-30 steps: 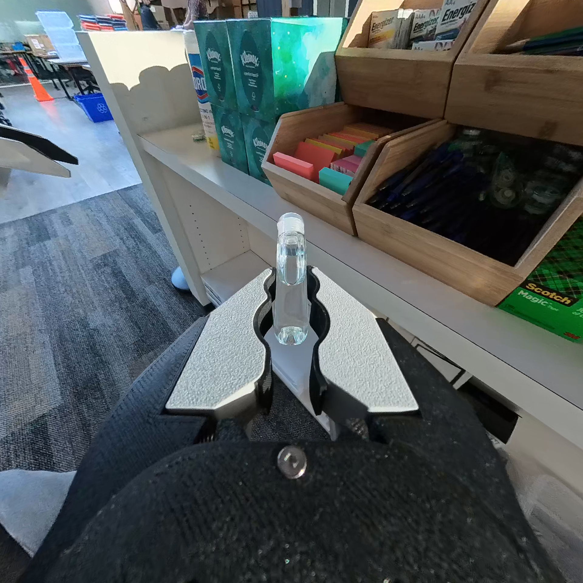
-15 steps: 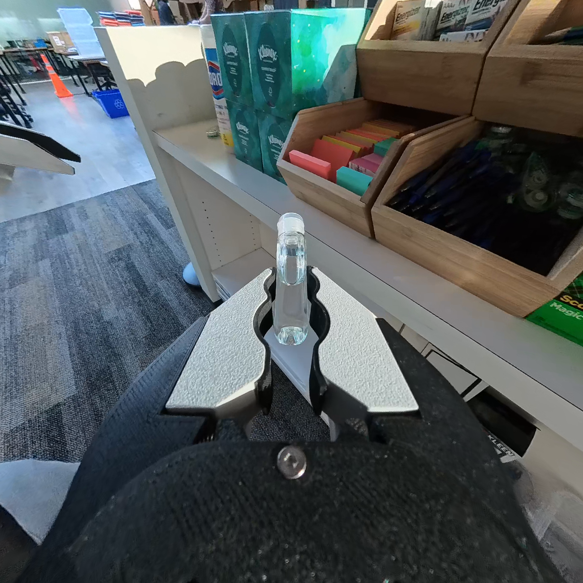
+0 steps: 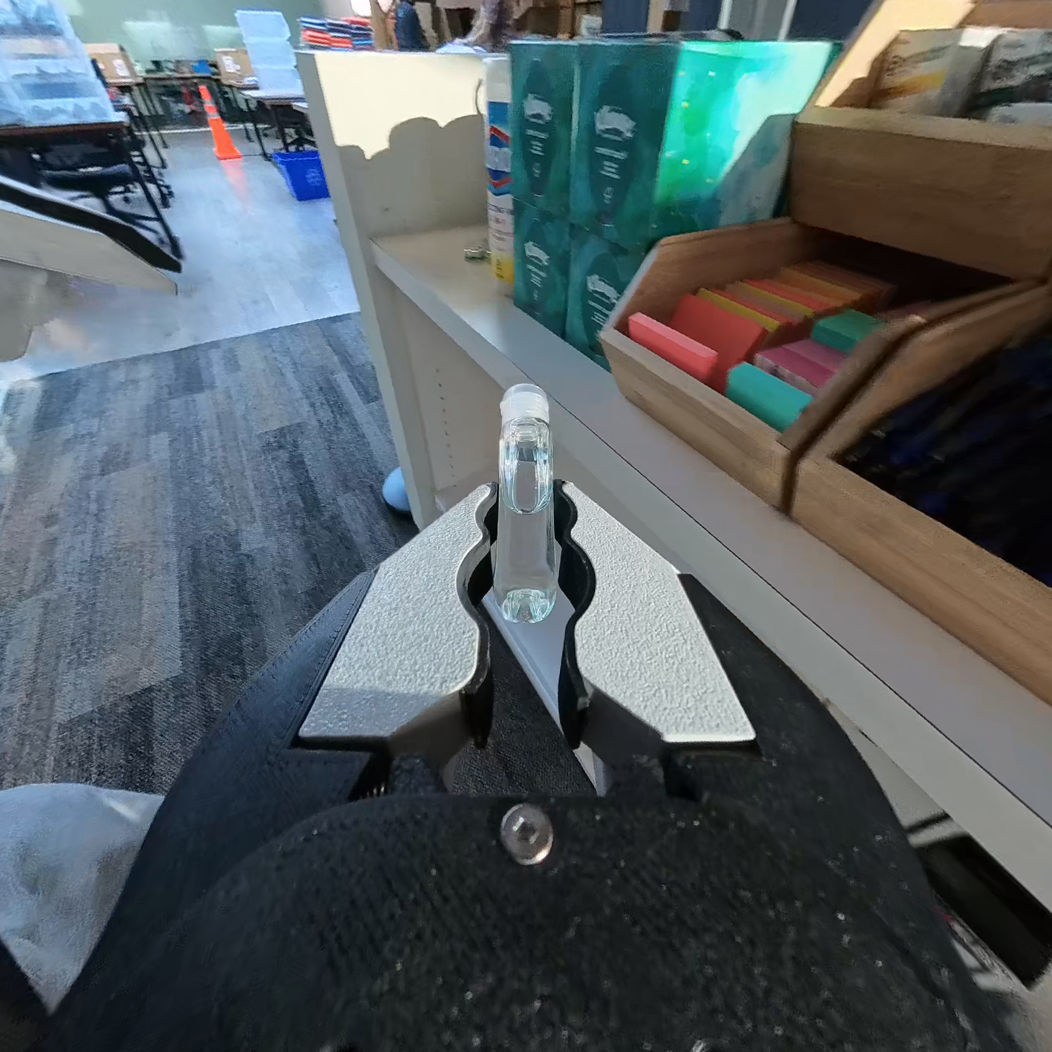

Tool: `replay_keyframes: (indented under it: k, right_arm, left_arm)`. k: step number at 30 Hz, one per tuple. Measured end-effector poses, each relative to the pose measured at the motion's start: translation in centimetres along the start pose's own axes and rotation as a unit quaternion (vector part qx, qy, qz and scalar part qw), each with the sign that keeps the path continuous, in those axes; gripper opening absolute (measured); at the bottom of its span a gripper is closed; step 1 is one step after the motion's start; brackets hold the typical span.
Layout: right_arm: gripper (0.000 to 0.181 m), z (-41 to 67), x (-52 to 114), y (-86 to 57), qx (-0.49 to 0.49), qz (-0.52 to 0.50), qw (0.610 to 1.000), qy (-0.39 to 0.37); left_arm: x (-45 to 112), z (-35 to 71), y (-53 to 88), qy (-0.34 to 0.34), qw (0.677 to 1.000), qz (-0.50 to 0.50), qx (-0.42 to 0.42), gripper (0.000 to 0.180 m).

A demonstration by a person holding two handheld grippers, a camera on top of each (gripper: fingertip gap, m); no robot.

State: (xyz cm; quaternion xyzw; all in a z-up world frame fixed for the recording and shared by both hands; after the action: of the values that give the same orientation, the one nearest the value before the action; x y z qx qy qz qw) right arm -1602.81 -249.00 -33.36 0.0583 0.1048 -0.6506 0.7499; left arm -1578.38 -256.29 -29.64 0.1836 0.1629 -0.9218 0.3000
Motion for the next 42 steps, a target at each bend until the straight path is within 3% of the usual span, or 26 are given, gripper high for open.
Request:
replay_keyframes:
  k: [1, 14, 25, 31, 42]
  right_arm:
    - [0.016, 0.4, 0.9, 0.8, -0.002, 0.012, 1.000, -0.002]
    - [0.016, 9.5, 18.7, 19.9, -0.043, 0.153, 0.986, -0.045]
    - [0.015, 19.8, 33.4, 41.0, -0.022, 0.199, 0.974, -0.106]
    - [0.016, 22.4, 40.9, 51.1, -0.035, 0.251, 0.962, -0.100]
    - [0.016, 27.8, 63.3, 72.6, -0.019, 0.314, 0.942, -0.115]
  left_arm:
    - [-0.7, 0.0, 0.8, -0.002, 1.000, 0.010, -0.002, 0.044]
    - [-15.1, -1.8, 21.5, -0.044, 0.984, 0.168, -0.041, 0.045]
    - [-30.7, -2.5, 41.3, -0.071, 0.970, 0.224, -0.069, 0.045]
    - [-37.3, -3.8, 48.9, -0.112, 0.951, 0.270, -0.102, 0.044]
    - [-49.6, -8.5, 71.7, -0.115, 0.906, 0.374, -0.159, 0.044]
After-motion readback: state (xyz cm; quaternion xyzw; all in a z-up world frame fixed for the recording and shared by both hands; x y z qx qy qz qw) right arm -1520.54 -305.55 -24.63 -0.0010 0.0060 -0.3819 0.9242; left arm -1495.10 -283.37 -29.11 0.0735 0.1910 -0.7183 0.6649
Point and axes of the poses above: each gripper's, where its closed fingertips meet, x out along the fingers, z out of its top, y = z × x across the jaws, the point moved 6 cm from there along -x, back along the fingers, and after that the axes turned 12 degrees about -z, right-handed, at the moved point
